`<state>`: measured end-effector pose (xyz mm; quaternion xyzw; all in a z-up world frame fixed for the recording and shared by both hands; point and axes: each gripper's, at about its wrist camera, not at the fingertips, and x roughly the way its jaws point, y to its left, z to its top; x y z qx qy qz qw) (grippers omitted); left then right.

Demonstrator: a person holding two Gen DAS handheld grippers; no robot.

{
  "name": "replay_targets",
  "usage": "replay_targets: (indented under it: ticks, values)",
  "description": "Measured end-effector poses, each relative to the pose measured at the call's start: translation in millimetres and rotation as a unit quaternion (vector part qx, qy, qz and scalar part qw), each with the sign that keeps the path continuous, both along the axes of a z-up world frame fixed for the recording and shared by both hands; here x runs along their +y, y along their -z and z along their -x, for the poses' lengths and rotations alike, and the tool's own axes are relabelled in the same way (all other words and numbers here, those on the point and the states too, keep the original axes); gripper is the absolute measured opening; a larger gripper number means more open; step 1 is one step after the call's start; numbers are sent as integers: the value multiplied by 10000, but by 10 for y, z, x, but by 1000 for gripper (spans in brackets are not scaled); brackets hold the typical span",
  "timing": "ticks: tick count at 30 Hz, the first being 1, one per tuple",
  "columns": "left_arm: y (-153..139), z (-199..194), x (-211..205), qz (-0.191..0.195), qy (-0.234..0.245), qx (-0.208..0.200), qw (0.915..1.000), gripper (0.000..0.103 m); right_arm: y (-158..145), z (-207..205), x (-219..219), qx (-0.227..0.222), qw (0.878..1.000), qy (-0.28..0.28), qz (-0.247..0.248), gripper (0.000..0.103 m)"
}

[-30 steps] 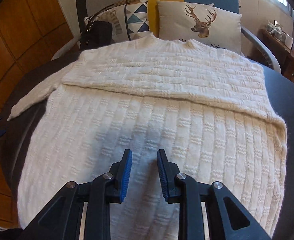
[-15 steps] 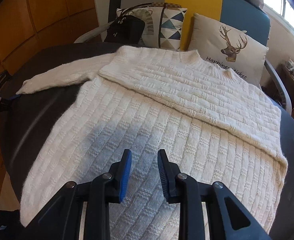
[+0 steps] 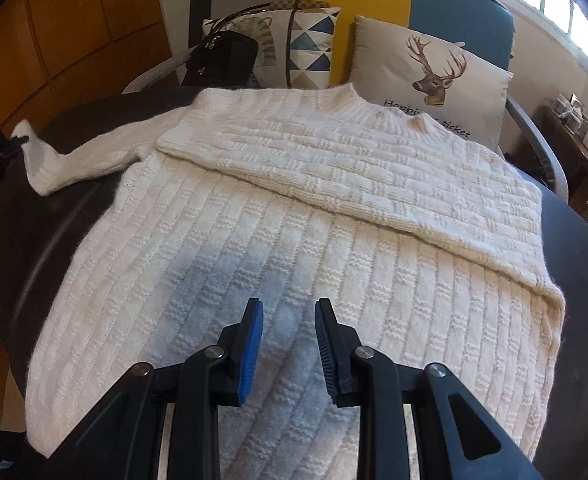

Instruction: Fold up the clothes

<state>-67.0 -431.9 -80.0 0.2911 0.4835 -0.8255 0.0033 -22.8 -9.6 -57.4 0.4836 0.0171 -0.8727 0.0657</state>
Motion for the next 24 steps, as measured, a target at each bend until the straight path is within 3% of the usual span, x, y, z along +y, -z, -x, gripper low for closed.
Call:
replay_targets:
  ticks: [2, 5, 9, 14, 19, 22, 24]
  values:
    - [-344, 157, 434, 289, 550, 447, 9971, 5, -20, -63, 147, 56, 9998, 176, -25, 26]
    - [-811, 442, 1188, 727, 1408, 842, 9838, 5, -7, -141, 393, 55, 9988, 459, 136, 26]
    - [-1161, 727, 2069, 697, 2311, 1120, 9639, 5, 47, -248, 747, 52, 9952, 893, 404, 26]
    - [-1567, 727, 3013, 795, 3121, 1608, 9330, 5, 155, -374, 1066, 21, 9901, 1274, 587, 26]
    - [-1568, 885, 3878, 937, 3741, 1630, 9081, 5, 196, -478, 1269, 108, 9867, 1407, 807, 26]
    - [-1271, 909, 4388, 987, 4287, 1369, 8875, 6, 191, -512, 1338, 156, 9862, 1409, 854, 26]
    - [-973, 898, 4712, 1125, 4720, 969, 8690, 10, 190, -541, 1401, 154, 9850, 1478, 876, 26]
